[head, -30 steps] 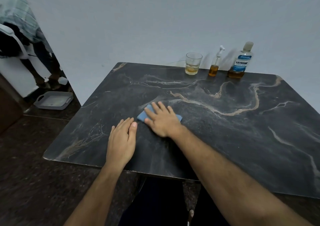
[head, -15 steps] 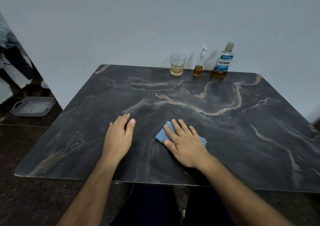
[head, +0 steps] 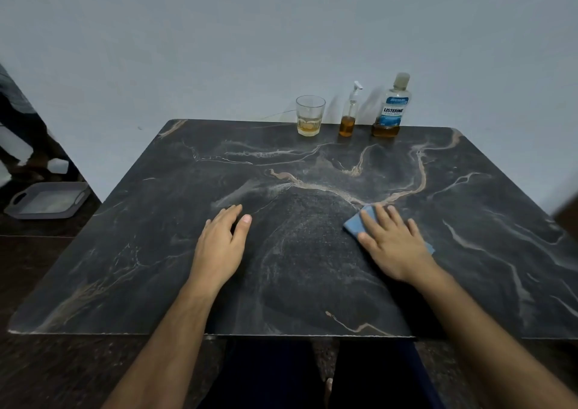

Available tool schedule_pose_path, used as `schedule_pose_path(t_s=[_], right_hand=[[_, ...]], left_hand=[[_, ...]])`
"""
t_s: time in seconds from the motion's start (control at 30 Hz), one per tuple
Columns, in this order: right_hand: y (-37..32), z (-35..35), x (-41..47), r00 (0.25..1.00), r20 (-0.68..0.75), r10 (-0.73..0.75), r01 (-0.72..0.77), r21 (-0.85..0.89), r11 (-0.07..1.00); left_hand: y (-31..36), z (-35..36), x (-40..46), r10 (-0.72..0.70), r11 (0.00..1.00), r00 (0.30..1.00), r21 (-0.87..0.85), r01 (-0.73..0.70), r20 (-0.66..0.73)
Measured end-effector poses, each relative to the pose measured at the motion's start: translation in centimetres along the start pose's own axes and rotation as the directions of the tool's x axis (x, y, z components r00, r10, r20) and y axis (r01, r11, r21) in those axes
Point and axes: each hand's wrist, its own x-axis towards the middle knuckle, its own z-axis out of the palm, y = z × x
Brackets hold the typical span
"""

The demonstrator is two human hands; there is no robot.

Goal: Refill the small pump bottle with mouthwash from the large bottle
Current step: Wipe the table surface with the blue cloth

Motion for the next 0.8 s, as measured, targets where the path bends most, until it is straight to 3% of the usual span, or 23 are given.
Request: schedule_pose_path(t_s=[0.13,0.4,0.63,0.8], right_hand=[[-1.0,-1.3,6.0,0.994,0.000,0.111,-0.111,0.041,0.993],[-10.4,-1.7,11.0,0.996,0.031,-0.080,0.079,0.025,0.997],[-15.0,0.1,3.6,0.923,0.032,-0.384,0.384,0.018,0.923],[-8.8,0.7,-3.6,0.929,0.016,-0.369,0.368,0.017,0.930]], left_hand=[[-0.1,0.2,-0.1,0.009,1.000,1.000,0.008,-0.009,-0.007],[0.0,0.2,-0.3,0.015,1.000,1.000,0.025,-0.014,-0.028],[0.9,0.2,0.0,-0.007,1.000,0.999,0.018,0.008,-0.044],[1.9,0.7,-0.1,0.017,1.000,1.000,0.022,-0.017,-0.012]])
